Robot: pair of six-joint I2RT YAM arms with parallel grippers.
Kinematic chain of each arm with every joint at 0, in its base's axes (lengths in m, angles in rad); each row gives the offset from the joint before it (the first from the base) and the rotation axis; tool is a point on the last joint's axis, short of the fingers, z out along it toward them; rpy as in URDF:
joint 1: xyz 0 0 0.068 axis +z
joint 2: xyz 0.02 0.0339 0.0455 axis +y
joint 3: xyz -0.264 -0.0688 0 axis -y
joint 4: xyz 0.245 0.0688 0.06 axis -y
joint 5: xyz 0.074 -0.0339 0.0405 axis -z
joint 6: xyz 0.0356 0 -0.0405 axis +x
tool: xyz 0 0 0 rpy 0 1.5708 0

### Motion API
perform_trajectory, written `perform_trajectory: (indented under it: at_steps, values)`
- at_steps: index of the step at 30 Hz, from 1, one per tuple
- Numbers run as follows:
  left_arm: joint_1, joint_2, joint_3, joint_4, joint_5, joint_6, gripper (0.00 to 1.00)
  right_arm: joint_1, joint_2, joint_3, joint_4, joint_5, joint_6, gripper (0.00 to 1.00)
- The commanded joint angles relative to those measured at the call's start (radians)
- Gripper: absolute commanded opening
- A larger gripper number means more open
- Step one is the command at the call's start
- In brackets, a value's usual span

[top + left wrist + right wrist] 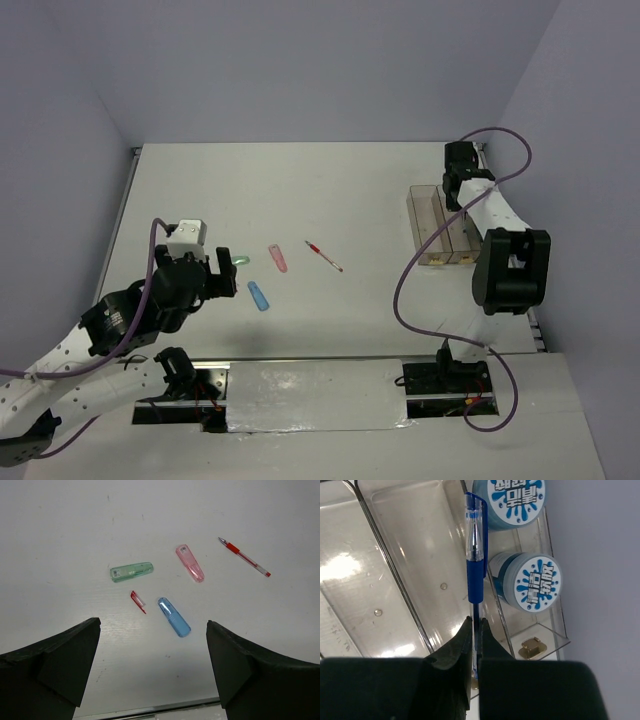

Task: Sort the stationery into containers
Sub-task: Place the pen in the storage box.

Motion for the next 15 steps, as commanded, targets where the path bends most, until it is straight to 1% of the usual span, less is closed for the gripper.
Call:
perform_trajectory:
  at_steps: [1, 4, 5, 6, 7, 9, 10, 11, 12, 14, 15]
  values:
    - [-0.002, -0.007, 0.003, 0.034, 0.008, 0.026, 0.99, 0.003, 0.052, 0.008, 0.011, 0.033, 0.014, 0.0]
    - [-0.002, -0.022, 0.0, 0.034, 0.004, 0.021, 0.99, 0.003, 0.084, 0.02, 0.002, 0.021, 0.037, 0.0]
    - [-0.004, -0.027, -0.002, 0.036, 0.004, 0.02, 0.99, 0.003, 0.081, 0.025, -0.006, 0.015, 0.04, 0.05]
    - [-0.002, -0.034, -0.002, 0.037, 0.004, 0.023, 0.99, 0.003, 0.066, 0.023, -0.007, 0.007, 0.043, 0.1]
    - [-0.004, -0.036, -0.003, 0.039, 0.007, 0.024, 0.99, 0.003, 0.055, 0.02, -0.003, -0.002, 0.046, 0.25]
    - [-0.004, -0.034, -0.005, 0.048, 0.023, 0.035, 0.99, 0.003, 0.029, 0.014, 0.005, -0.002, 0.048, 0.35]
    - [-0.004, -0.033, -0.005, 0.048, 0.024, 0.036, 0.99, 0.003, 0.025, 0.014, -0.004, -0.005, 0.049, 0.53]
    - [-0.002, -0.027, -0.003, 0.046, 0.026, 0.038, 0.99, 0.005, 0.017, 0.018, -0.007, -0.022, 0.052, 0.66]
    - [-0.004, -0.015, 0.0, 0.045, 0.026, 0.035, 0.99, 0.005, 0.011, 0.021, -0.01, -0.032, 0.052, 0.76]
    - [-0.004, 0.004, 0.004, 0.033, 0.015, 0.027, 0.99, 0.008, -0.021, 0.026, -0.015, -0.054, 0.054, 0.77]
    - [-0.002, 0.009, 0.007, 0.03, 0.008, 0.024, 0.99, 0.017, -0.037, 0.028, -0.017, -0.06, 0.084, 0.78]
